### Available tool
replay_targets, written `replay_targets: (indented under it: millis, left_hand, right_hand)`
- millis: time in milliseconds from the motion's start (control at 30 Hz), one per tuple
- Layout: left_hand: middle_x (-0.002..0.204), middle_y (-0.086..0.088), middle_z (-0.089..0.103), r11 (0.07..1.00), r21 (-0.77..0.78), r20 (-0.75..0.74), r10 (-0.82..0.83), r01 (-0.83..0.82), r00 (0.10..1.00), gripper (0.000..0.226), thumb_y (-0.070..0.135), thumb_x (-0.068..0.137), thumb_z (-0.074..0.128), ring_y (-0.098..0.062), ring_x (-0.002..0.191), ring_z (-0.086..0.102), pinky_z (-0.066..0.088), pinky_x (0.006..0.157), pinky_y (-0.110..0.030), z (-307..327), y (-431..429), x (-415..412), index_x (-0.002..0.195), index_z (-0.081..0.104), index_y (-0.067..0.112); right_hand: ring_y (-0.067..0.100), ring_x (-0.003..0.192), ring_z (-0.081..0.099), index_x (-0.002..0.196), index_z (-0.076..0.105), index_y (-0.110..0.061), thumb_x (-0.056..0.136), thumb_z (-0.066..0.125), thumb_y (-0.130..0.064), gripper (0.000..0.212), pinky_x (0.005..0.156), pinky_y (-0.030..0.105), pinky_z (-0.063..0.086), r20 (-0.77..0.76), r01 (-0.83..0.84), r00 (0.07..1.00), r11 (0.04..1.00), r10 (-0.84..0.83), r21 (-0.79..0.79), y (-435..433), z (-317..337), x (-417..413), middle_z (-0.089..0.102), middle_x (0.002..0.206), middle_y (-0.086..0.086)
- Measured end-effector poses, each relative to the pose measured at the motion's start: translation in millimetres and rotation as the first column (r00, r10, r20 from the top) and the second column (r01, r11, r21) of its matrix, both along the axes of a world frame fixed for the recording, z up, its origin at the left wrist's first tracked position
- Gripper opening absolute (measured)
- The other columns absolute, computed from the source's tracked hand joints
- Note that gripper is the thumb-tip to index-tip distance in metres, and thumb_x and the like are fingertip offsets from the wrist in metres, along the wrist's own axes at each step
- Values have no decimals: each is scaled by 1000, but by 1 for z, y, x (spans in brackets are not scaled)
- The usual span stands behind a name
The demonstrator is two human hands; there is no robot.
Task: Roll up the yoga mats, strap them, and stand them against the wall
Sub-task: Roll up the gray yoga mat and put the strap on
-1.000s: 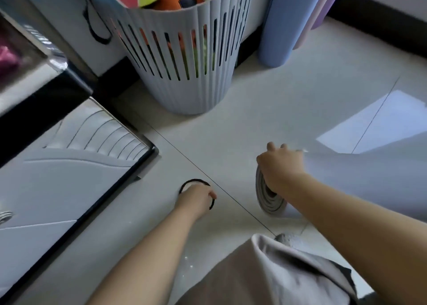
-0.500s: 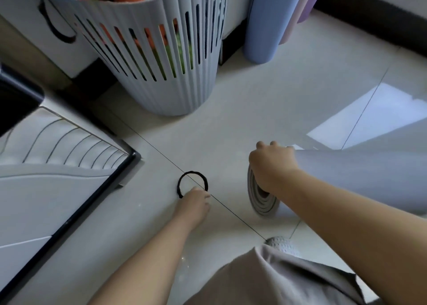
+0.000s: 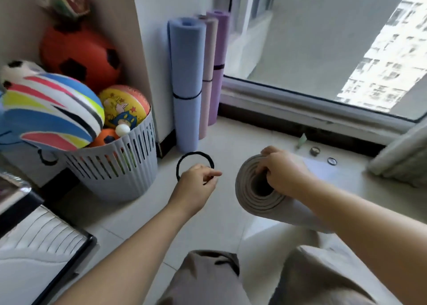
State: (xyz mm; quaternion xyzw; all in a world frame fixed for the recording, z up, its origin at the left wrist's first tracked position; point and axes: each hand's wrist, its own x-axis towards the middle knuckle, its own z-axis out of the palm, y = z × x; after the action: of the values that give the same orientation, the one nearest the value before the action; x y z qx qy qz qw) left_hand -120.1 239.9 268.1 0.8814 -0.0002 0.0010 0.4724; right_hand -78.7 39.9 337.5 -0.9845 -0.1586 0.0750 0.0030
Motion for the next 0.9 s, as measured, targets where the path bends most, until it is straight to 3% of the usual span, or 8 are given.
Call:
replay_targets:
  millis: [133,267,367,467,567,700,800,900]
  left_hand:
    - [113,6,57,991,13,127,-137,136,982,25,21,95,56,-5,99,59,43,85,-7,69,-50,-12,116,68,19]
    - [122,5,52,960,73,171,-280,271,945,37,36,94,56,-8,107,57,41,85,-14,130,-102,-32,127,61,18]
    - [135,0,48,926,174,72,-352,335,933,63,60,88,51,-15,116,54,40,87,-23,160,-135,-46,135,53,18]
    - [128,-11,55,878,293,-126,-357,378,926,90,83,67,47,-25,105,61,46,69,-27,174,-165,-62,125,57,15]
    - [123,-11,53,853,343,-231,-330,394,915,79,71,72,59,-25,97,62,49,58,-27,179,-184,-84,120,53,8]
    - [109,-12,58,860,337,-226,-321,383,920,41,35,81,62,-25,88,65,60,63,-37,180,-196,-110,109,53,7]
    - [109,-11,57,821,398,-216,-351,410,911,37,30,84,54,-26,87,64,58,58,-33,184,-194,-118,114,49,8]
    - [101,-9,61,782,427,-227,-393,454,891,30,28,86,52,-23,81,64,58,58,-33,186,-185,-125,110,50,11]
  right_hand:
    - [19,120,50,98,75,-31,83,52,-3,39,91,22,36,90,106,988,969,-129,223,-64,56,-40,46,140,-7]
    - [14,116,51,94,77,-27,82,52,1,39,92,18,34,142,258,917,824,-374,505,-111,98,-84,54,127,-6]
    - [6,103,51,95,77,-23,84,53,1,35,85,13,32,107,323,868,717,-484,618,-127,114,-112,57,106,-9]
    - [11,100,62,94,78,-21,82,56,-1,32,88,21,46,42,367,834,610,-550,702,-133,117,-143,71,99,-7]
    - [10,98,63,98,77,-18,82,55,0,32,84,19,46,-41,428,812,546,-582,720,-134,105,-169,72,99,-5]
    - [7,92,61,102,75,-14,81,55,1,33,76,11,40,-108,454,825,535,-555,713,-140,101,-199,72,103,0]
    - [-3,57,54,103,75,-14,81,62,-4,28,52,6,39,-148,453,854,575,-498,681,-143,114,-217,62,71,-7]
    - [5,46,50,97,73,-20,81,66,-12,19,55,28,57,-260,497,859,594,-442,632,-141,126,-233,51,61,-6]
